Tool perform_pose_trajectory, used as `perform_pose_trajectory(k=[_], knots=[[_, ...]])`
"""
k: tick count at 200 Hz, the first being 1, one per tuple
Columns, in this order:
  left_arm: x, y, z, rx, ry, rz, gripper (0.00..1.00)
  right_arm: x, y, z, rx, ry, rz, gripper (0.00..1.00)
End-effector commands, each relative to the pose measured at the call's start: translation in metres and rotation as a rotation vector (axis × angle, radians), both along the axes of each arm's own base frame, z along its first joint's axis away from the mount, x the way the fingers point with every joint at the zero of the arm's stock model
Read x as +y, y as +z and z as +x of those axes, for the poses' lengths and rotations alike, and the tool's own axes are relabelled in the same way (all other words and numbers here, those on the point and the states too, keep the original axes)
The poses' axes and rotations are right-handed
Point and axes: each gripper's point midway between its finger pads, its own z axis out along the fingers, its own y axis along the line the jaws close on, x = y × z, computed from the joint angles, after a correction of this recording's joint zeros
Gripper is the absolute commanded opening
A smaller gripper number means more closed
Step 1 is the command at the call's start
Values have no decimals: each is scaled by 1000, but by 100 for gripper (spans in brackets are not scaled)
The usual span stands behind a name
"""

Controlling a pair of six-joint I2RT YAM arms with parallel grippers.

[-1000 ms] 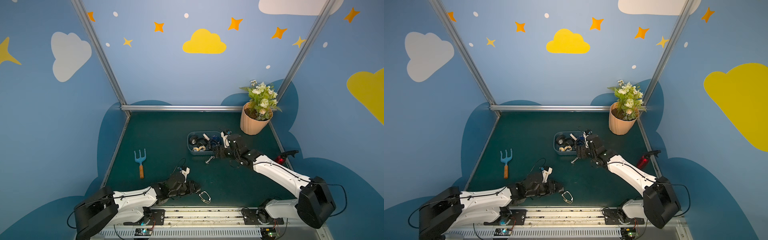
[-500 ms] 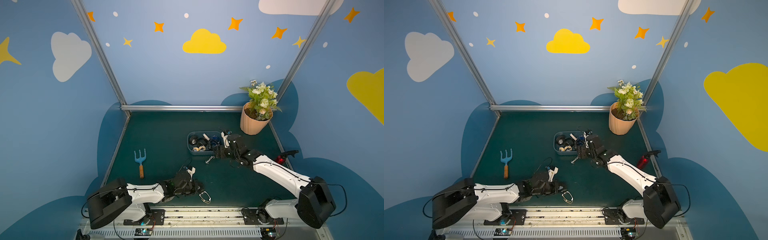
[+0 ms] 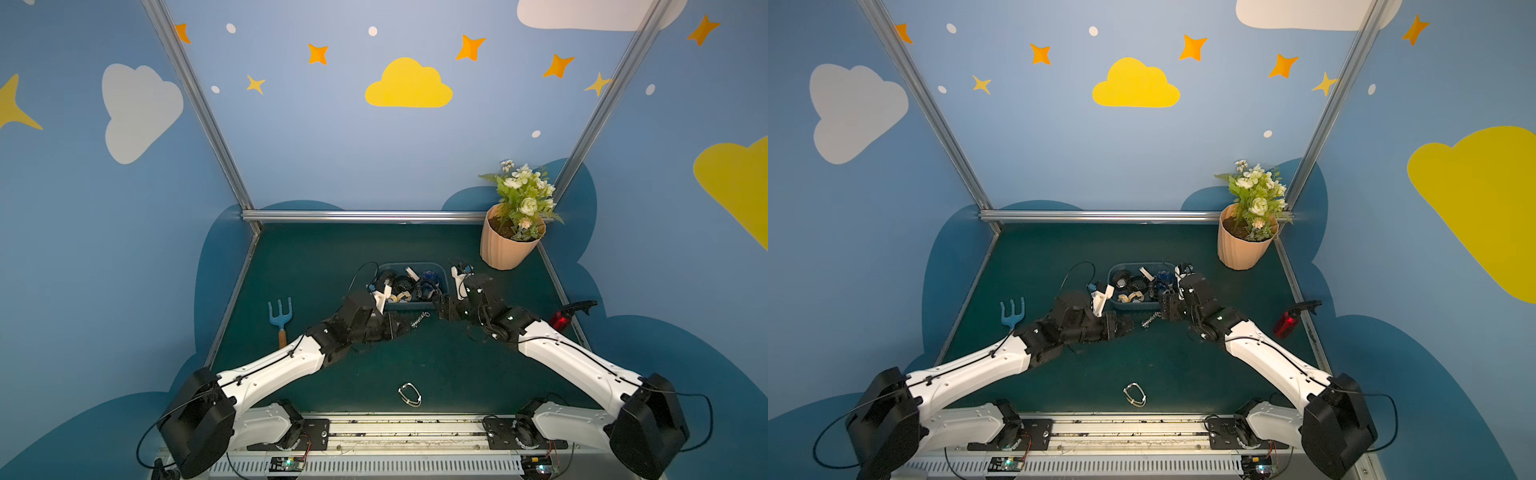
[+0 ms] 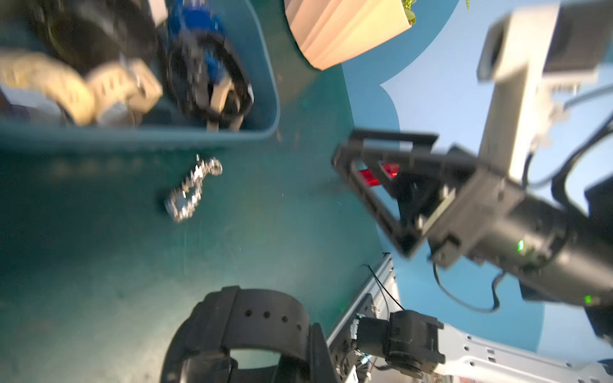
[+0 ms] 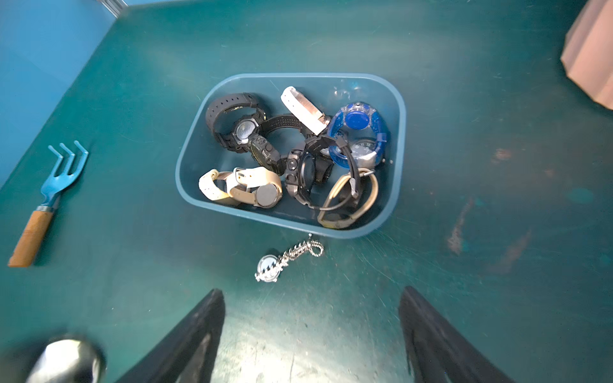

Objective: Put the watch into the storage box
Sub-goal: Pick up the watch at the center of the board, then place the watch in the storage box.

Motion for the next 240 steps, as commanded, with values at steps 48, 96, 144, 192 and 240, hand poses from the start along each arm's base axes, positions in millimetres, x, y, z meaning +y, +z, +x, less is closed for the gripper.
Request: perform_pose_trajectory(k=[48,96,144,192,240], knots=[[-40,-19,87,-38,-163,227,4,-32,-2,-22,3,-64,-20,84],[-58,-33,156,-61,-126,317,4,-40,-3,-27,4,-77,-17,84],[-81,-51,199,-51,-118,362,4,-43,-7,-27,12,-79,-24,84],[-98,-84,211,52,-157,380,5,-45,-9,-24,19,-84,-24,84],[-99,-85,208,76,-166,378,23,-45,-8,-20,19,-87,-14,84]])
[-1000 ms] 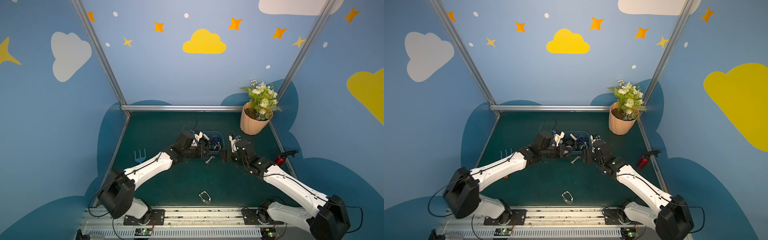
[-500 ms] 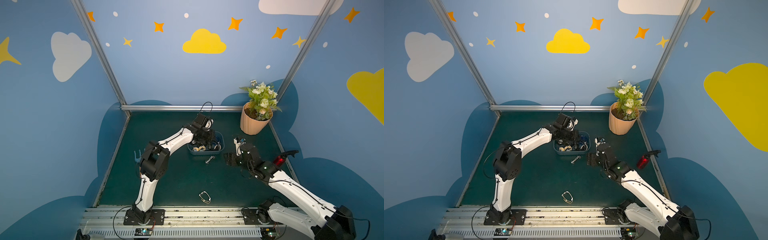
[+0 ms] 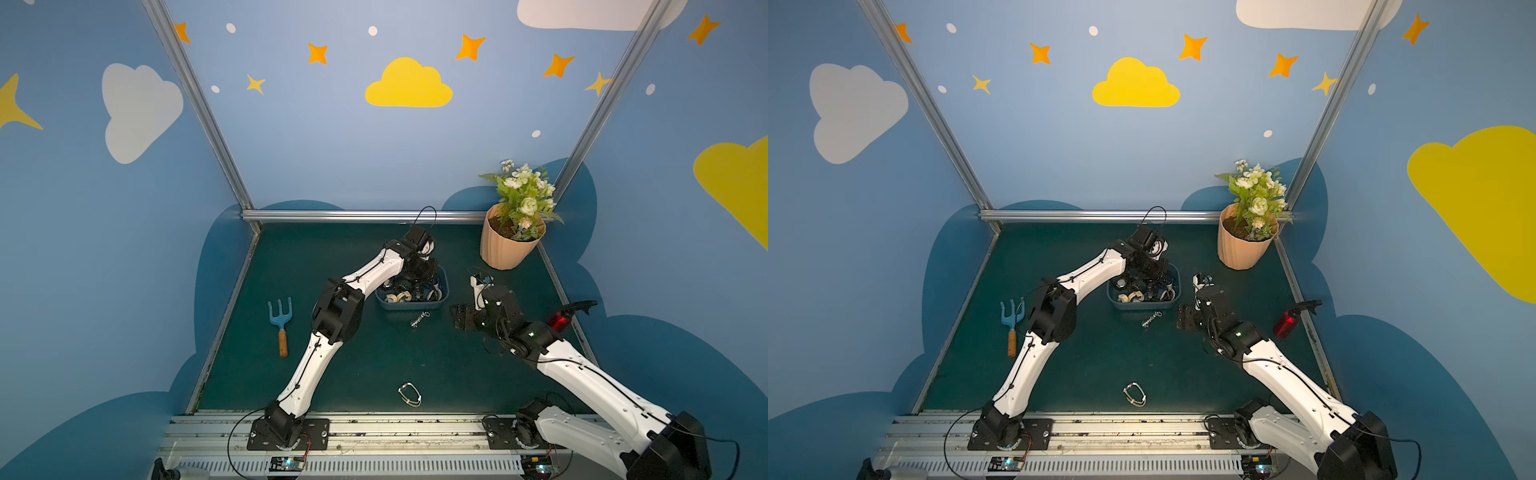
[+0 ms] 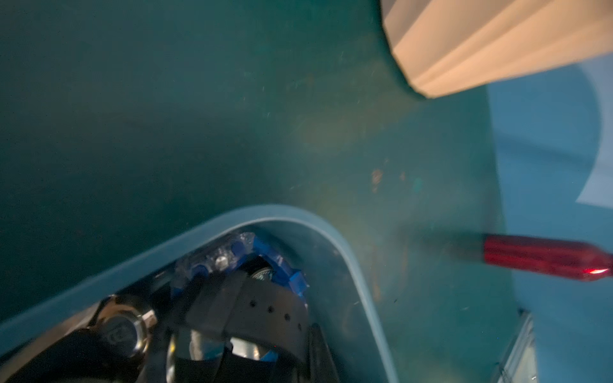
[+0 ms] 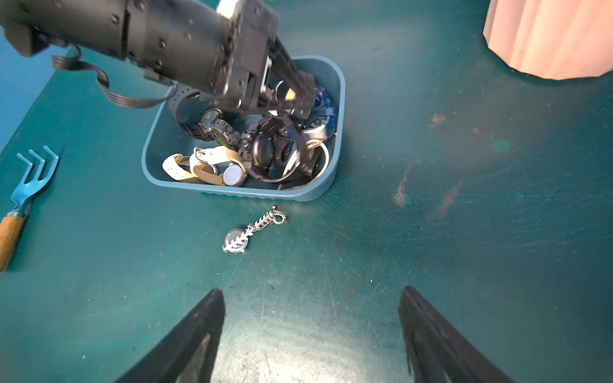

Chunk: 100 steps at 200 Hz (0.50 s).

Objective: Put the watch into the storage box
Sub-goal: Place the watch in the storage box.

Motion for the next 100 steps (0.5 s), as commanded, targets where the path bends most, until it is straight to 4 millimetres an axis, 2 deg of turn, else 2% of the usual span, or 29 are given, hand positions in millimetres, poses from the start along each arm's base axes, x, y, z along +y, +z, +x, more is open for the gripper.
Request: perform_pose_trajectory(k=[1,14,37,60,100], knots=[[3,20,-7,7,-13,-7,23,0,-2,1,8,-1,3,84],[3,32,-7,-10,-13,-21,43,0,-2,2,10,1,5,84],[3,60,-8,-52,-14,-56,70,1,1,4,6,2,10,84],[2,90,-12,-95,-17,-103,85,2,5,5,-2,2,16,84],[5,139,-24,-158,-21,-199,98,1,7,4,-2,0,22,84]])
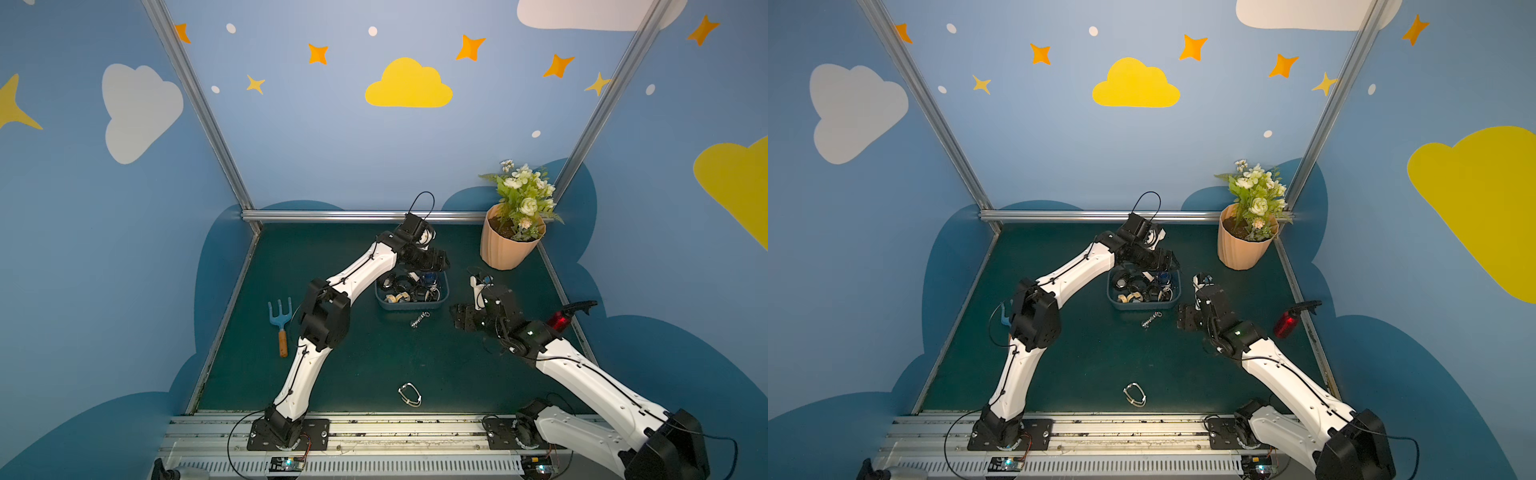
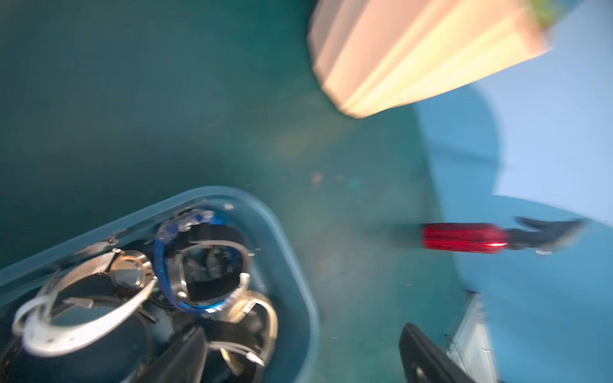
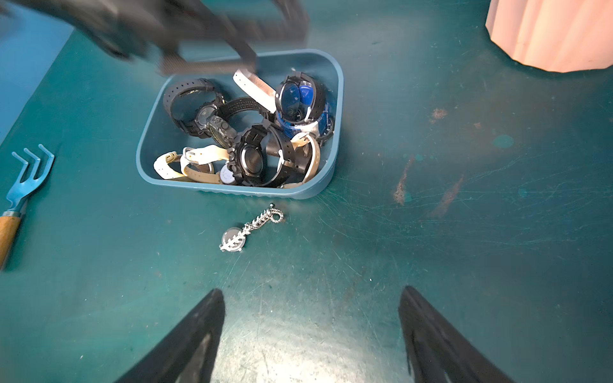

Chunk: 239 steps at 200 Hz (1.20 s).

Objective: Put the watch into the storage box
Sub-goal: Place the watch in the storage box, then pick up the watch at the center of the board.

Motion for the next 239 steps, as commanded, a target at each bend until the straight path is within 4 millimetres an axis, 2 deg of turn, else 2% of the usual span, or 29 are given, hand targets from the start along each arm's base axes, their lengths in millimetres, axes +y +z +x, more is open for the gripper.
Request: perform_pose_trajectory(k=[1,29,48,77,105,140,166,202,239], knots=[[0,41,-7,-62,-9,-84,98,2,11,3,-17,0,23,84],[15,76,-20,-146,23,-125,100,2,7,2,1,-7,28,84],[37,92,-31,-205,72,-126,100,2,4,2,18,-16,29,83],[80,97,-61,-289,168,-113,100,6,-3,3,50,-15,32,83],[122,83,-95,-342,255,-115,100,14,-16,6,103,-12,39,83],[174,25,-142,-291,370,-83,100,30,-33,9,175,-8,71,82],[200,-8,-170,-241,413,-54,100,50,-46,9,208,14,88,80],[221,-13,-193,-256,447,-74,100,77,-65,12,264,15,59,72],[236,-19,-201,-290,478,-63,100,95,-81,18,268,-5,49,62]])
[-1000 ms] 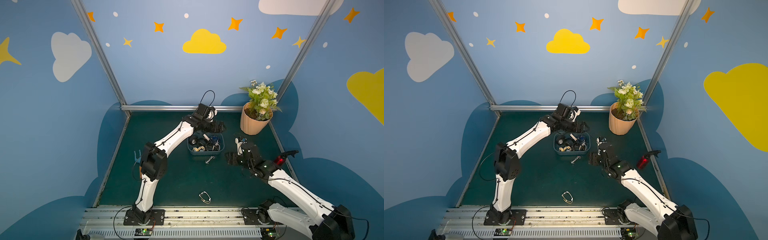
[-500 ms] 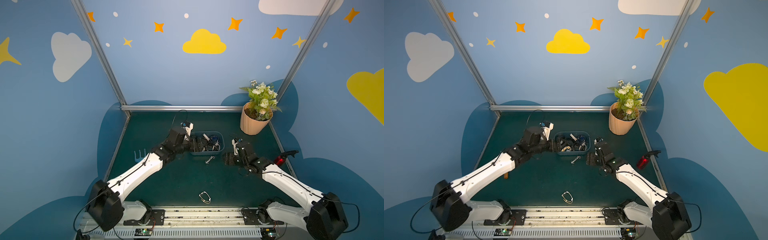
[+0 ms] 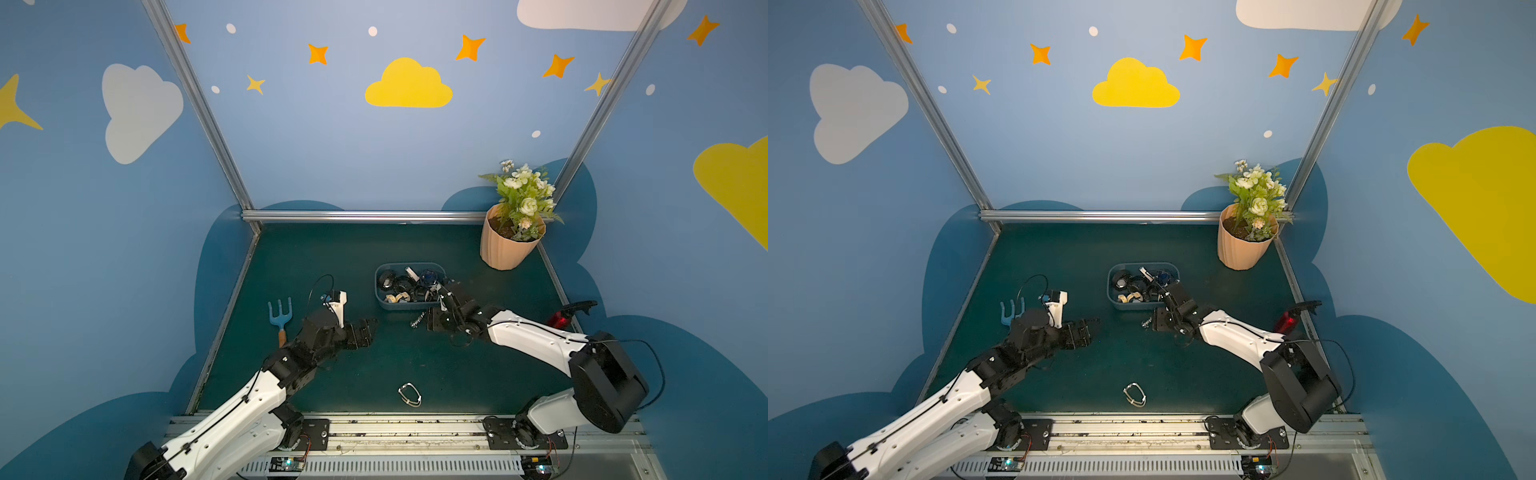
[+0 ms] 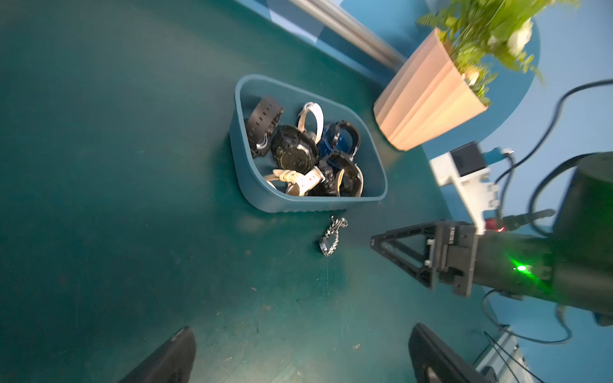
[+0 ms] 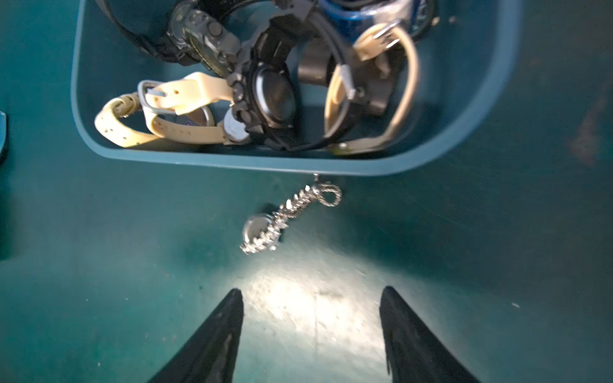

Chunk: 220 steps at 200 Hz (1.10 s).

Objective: Put the watch into the storage box
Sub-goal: Pick up the watch at the center of the board.

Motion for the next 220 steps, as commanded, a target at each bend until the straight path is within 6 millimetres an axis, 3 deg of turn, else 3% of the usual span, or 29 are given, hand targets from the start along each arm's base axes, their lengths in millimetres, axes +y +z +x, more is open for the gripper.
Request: perform_pose_trajectory(k=[1,166,220], knots=[[12,-5,0,-12,47,16,100,13,4,13,-31,-48,25,62],[19,-8,-11,-10,50,1,100,21,-34,39,-32,-258,-73,53],[20,-8,-13,-13,55,-10,100,19,-50,40,-7,-284,-128,37]])
